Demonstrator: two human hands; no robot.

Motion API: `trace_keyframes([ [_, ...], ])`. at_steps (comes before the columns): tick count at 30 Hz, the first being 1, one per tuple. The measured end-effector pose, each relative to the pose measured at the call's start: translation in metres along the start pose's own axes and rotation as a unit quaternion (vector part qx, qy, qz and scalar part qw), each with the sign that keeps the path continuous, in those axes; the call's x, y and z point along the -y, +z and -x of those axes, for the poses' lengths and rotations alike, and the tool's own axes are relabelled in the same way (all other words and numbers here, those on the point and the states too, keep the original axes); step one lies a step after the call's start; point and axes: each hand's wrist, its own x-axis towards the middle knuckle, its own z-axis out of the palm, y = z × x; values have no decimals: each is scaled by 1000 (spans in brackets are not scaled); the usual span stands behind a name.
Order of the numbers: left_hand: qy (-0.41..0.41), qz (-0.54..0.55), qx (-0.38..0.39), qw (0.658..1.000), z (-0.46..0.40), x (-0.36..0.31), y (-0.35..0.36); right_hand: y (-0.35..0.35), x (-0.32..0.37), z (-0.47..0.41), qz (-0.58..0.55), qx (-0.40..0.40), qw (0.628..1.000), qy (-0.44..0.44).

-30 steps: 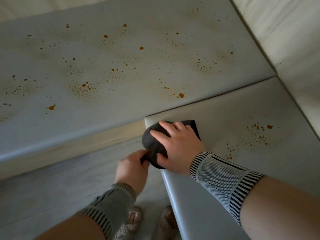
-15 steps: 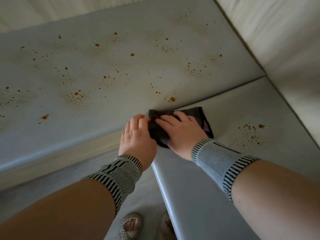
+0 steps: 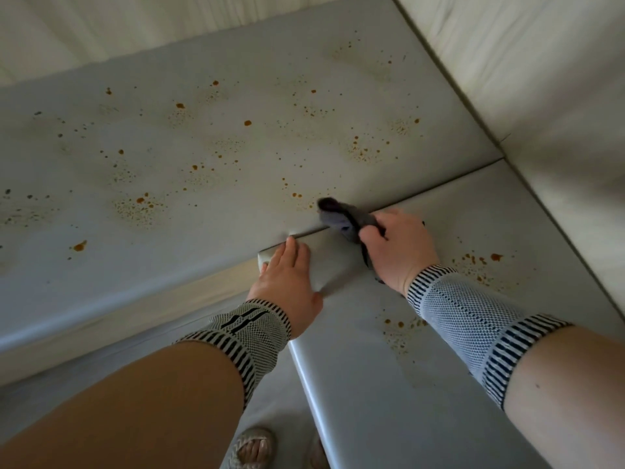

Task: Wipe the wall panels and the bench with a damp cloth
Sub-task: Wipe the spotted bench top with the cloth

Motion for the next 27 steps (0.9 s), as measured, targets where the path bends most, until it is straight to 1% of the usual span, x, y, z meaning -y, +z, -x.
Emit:
trace_keyframes([
  [2,-8,30,-22,999,4,-1,-1,-10,-1,1,-109,17,991,81],
  [4,-17,72,-97,993,12,-6,-6,-16,-5,2,-216,33,968,124],
  [5,-29,117,-131,984,15,-9,-8,-17,-6,4,-257,44,956,138],
  [6,-55,198,-140,969,16,-16,-13,-17,-8,5,-289,53,944,151],
  [7,-86,306,-120,940,16,-23,-19,-16,-9,6,-311,66,934,162],
  [8,-106,407,-90,903,17,-32,-25,-14,-9,6,-332,82,924,172],
  [9,-111,475,-73,870,16,-39,-29,-13,-7,8,-361,101,908,185],
  [10,-103,494,-68,861,16,-45,-33,-13,-3,9,-388,123,893,192],
  [11,-84,483,-74,868,15,-49,-35,-14,2,9,-398,144,885,196],
  [12,-71,460,-80,882,15,-53,-37,-16,4,9,-391,159,886,191],
  [14,-52,436,-90,894,17,-56,-39,-18,7,8,-364,160,901,173],
  [17,-19,424,-92,901,21,-55,-39,-23,10,10,-314,126,930,144],
  [19,-22,408,-118,905,22,-54,-42,-26,12,11,-282,82,948,125],
  [20,-35,411,-140,900,22,-54,-46,-28,12,11,-280,47,952,118],
  [21,-53,421,-171,889,22,-54,-52,-32,13,12,-280,-1,953,113],
  [23,-80,453,-254,851,23,-53,-67,-45,8,12,-269,-116,951,100],
  [24,-83,465,-293,831,25,-50,-74,-53,4,13,-246,-167,950,93],
  [25,-75,464,-318,824,29,-48,-79,-59,-3,15,-210,-202,953,84],
  [26,-56,443,-328,832,34,-44,-79,-63,-9,19,-160,-214,961,69],
  [27,-29,394,-318,862,39,-40,-77,-64,-16,23,-101,-195,974,61],
])
